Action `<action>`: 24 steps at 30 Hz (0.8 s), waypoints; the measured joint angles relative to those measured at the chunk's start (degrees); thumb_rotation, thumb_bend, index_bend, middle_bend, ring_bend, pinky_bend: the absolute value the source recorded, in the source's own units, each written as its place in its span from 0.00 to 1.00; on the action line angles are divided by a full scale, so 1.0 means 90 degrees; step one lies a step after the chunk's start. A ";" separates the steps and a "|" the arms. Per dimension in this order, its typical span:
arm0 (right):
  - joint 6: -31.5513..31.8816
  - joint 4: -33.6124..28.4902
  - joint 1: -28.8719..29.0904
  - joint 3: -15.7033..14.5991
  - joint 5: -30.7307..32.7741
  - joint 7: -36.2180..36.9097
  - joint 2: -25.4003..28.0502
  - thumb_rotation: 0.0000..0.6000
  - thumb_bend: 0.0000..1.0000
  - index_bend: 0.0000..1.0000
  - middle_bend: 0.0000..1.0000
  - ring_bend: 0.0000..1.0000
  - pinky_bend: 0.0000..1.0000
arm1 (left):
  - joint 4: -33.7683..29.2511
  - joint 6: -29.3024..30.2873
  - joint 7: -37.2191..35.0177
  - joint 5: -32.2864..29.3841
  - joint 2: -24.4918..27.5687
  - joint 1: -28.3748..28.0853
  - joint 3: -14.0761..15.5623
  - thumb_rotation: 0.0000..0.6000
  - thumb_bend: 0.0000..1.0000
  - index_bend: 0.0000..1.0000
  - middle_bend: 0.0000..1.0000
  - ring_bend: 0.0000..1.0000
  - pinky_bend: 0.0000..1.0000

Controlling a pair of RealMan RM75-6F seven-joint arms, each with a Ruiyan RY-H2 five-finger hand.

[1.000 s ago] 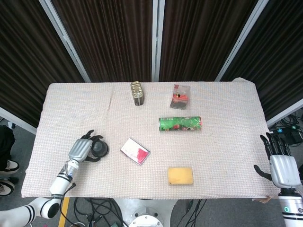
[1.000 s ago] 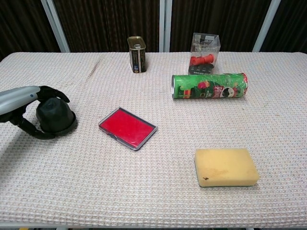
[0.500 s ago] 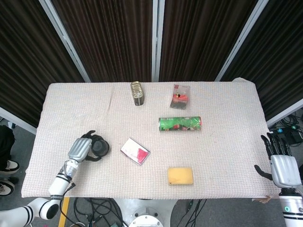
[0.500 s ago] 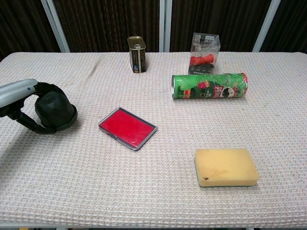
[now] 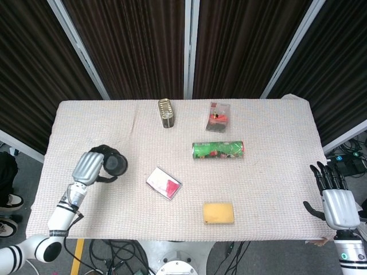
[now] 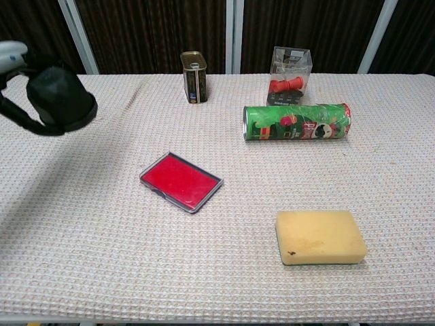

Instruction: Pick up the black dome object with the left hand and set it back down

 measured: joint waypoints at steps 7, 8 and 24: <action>0.0021 -0.0008 -0.0016 -0.0011 -0.0006 0.0056 0.0017 1.00 0.10 0.00 0.00 0.00 0.00 | -0.1233 0.0578 0.0645 -0.0115 0.0794 -0.0069 -0.0494 1.00 0.32 0.51 0.54 0.21 0.26; 0.0013 0.0007 -0.0016 -0.0011 0.0005 0.0079 0.0015 1.00 0.10 0.00 0.00 0.00 0.00 | -0.1296 0.0643 0.0711 -0.0142 0.0811 -0.0066 -0.0480 1.00 0.32 0.50 0.54 0.21 0.26; 0.0008 -0.0095 -0.0078 -0.0012 0.0104 0.0080 0.0152 1.00 0.10 0.00 0.00 0.00 0.00 | -0.0456 0.0157 0.0907 -0.0321 0.0462 -0.0309 -0.0502 1.00 0.30 0.49 0.53 0.21 0.25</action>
